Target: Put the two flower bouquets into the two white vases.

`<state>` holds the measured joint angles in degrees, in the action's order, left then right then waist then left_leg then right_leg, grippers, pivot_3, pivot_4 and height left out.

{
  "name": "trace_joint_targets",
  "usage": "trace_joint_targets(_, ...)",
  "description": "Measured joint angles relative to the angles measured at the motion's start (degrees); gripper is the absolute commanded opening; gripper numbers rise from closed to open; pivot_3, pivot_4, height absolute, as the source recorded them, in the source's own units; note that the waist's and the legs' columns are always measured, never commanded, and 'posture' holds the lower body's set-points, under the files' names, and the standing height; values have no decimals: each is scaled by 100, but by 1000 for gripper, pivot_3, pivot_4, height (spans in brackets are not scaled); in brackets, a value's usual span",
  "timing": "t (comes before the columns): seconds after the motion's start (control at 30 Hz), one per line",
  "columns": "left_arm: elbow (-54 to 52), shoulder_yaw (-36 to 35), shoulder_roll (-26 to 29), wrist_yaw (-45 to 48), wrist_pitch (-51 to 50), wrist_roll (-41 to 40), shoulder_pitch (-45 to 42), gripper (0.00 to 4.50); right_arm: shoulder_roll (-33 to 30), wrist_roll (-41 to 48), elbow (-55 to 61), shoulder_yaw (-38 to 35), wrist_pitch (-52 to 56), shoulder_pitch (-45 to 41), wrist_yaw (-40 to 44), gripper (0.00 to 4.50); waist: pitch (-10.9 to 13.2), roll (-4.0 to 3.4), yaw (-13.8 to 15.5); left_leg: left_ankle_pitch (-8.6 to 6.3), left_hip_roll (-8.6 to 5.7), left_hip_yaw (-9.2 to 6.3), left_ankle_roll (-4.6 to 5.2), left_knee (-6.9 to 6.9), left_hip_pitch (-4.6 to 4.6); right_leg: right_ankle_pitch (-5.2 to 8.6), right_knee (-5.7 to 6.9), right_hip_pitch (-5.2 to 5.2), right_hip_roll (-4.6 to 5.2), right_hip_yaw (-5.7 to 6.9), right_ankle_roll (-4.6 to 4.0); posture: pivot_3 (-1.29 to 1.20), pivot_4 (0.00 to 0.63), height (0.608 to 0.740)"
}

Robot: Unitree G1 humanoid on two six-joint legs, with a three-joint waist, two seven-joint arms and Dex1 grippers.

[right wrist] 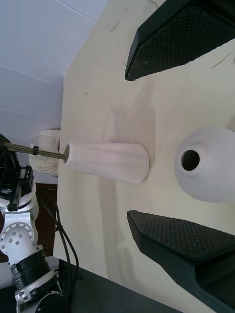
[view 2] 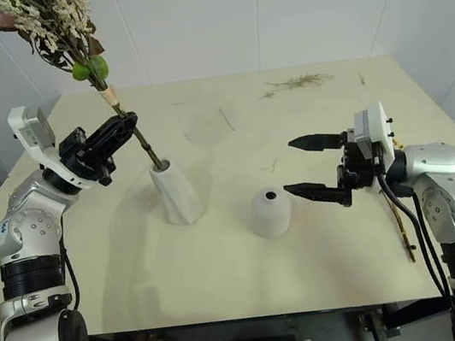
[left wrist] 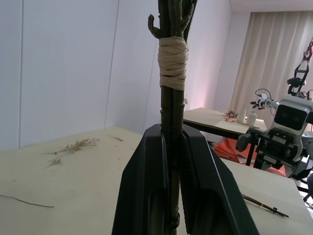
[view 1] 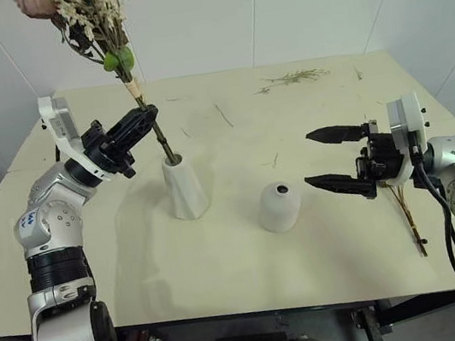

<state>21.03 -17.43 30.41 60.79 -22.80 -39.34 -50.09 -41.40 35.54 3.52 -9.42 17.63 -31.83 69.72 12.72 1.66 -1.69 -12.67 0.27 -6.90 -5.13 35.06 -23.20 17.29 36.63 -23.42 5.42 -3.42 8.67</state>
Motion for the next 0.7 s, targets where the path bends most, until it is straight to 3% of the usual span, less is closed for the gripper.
trace_joint_targets(0.67,71,307,-206,222,960,511,486,52,2,161,312,-9,132,179,-352,4500,0,0,10,-1,0,0,2,-1,-1,-1,-8,2,0,-1,1,0,150,740)
trace_joint_targets(0.7,123,310,-245,219,1076,558,485,402,7,162,316,-9,132,179,-371,4500,0,0,10,-1,0,0,2,0,-1,-1,-8,2,0,0,2,0,150,740)
